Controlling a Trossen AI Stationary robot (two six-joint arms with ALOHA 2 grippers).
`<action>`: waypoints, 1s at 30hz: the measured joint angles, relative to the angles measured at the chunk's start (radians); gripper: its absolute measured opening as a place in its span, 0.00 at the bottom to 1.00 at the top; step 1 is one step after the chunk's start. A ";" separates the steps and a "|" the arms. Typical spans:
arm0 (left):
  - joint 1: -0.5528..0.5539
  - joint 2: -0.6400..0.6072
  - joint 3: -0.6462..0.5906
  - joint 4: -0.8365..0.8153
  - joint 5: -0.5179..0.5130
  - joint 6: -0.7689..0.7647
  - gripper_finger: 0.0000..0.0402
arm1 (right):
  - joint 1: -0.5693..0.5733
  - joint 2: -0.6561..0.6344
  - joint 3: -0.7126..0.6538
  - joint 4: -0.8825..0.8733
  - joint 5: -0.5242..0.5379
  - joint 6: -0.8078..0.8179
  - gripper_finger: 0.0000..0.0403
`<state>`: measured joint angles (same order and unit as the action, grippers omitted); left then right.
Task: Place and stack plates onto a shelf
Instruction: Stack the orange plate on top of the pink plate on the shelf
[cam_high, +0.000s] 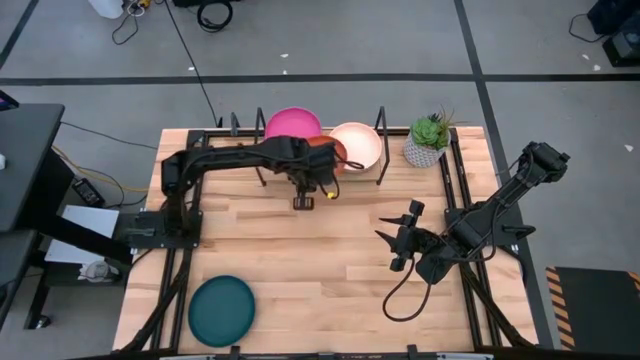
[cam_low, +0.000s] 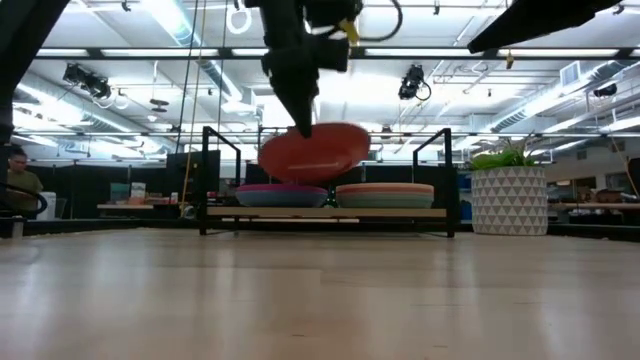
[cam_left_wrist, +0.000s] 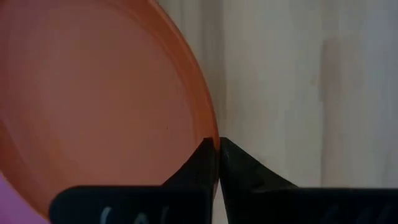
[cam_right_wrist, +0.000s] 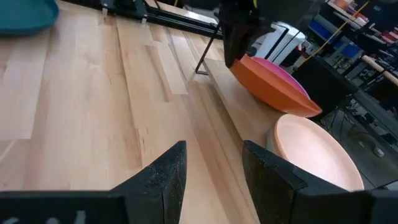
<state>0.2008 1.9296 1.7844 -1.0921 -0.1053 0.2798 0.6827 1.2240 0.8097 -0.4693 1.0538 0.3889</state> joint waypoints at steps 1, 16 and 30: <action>0.002 -0.008 0.000 0.008 -0.001 -0.004 0.04 | 0.000 0.000 0.000 0.000 0.000 0.002 0.40; 0.257 0.049 -0.011 0.157 -0.190 0.020 0.04 | 0.003 0.000 0.001 0.025 0.000 0.013 0.40; 0.230 0.137 -0.009 0.048 -0.017 0.014 0.04 | 0.018 0.000 0.000 0.030 -0.001 0.012 0.40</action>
<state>0.4306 2.0670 1.7752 -1.0442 -0.1226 0.2942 0.7010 1.2240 0.8101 -0.4390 1.0531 0.4007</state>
